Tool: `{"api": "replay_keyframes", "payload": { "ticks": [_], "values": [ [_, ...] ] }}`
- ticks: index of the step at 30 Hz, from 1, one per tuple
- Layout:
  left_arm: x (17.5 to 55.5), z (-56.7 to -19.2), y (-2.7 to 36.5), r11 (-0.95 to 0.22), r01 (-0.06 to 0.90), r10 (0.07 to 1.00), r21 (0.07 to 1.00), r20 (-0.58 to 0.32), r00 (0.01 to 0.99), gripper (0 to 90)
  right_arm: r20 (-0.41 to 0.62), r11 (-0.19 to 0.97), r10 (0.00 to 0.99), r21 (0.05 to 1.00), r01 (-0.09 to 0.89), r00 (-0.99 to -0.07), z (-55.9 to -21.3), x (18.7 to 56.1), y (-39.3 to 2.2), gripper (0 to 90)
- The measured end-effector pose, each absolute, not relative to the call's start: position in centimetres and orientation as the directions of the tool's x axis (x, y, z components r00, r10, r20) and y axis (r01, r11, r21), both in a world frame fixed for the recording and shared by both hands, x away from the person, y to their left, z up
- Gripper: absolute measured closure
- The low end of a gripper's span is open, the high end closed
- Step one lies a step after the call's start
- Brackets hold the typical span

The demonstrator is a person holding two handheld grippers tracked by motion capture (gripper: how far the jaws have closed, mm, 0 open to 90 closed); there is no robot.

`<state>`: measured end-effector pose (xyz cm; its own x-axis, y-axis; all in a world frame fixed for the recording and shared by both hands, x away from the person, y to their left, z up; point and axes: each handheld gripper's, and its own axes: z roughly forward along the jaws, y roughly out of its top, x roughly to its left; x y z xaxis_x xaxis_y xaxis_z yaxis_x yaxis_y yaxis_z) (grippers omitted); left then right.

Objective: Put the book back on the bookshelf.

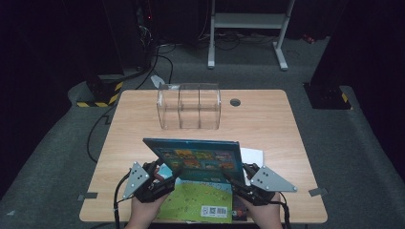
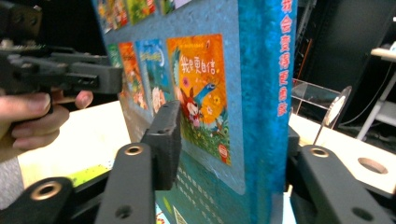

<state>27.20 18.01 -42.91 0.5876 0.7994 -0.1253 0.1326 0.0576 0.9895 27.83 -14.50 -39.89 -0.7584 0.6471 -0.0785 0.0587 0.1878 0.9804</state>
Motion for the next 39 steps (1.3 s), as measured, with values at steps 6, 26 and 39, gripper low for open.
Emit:
{"api": "replay_keyframes", "payload": {
  "ticks": [6, 26, 39],
  "values": [
    [27.3, -42.9, 18.1, 0.063, 0.138, 0.802, 0.988, -0.132, 0.583, 35.3, -0.11, 0.208, 0.645, 0.978, 0.035, -0.757, -40.0, 27.7, -14.3, 60.3],
    [28.4, -43.6, 19.2, 0.066, 0.205, 0.818, 0.977, -0.17, 0.55, 37.3, -0.124, 0.226, 0.631, 0.974, 0.029, -0.766, -40.1, 27.2, -13.8, 82.7],
    [27.6, -42.8, 17.6, -0.007, 0.184, 0.794, 0.983, -0.106, 0.599, 35.9, -0.072, 0.17, 0.645, 0.984, 0.051, -0.76, -40.4, 27.4, -14.0, 82.1]
  ]
}}
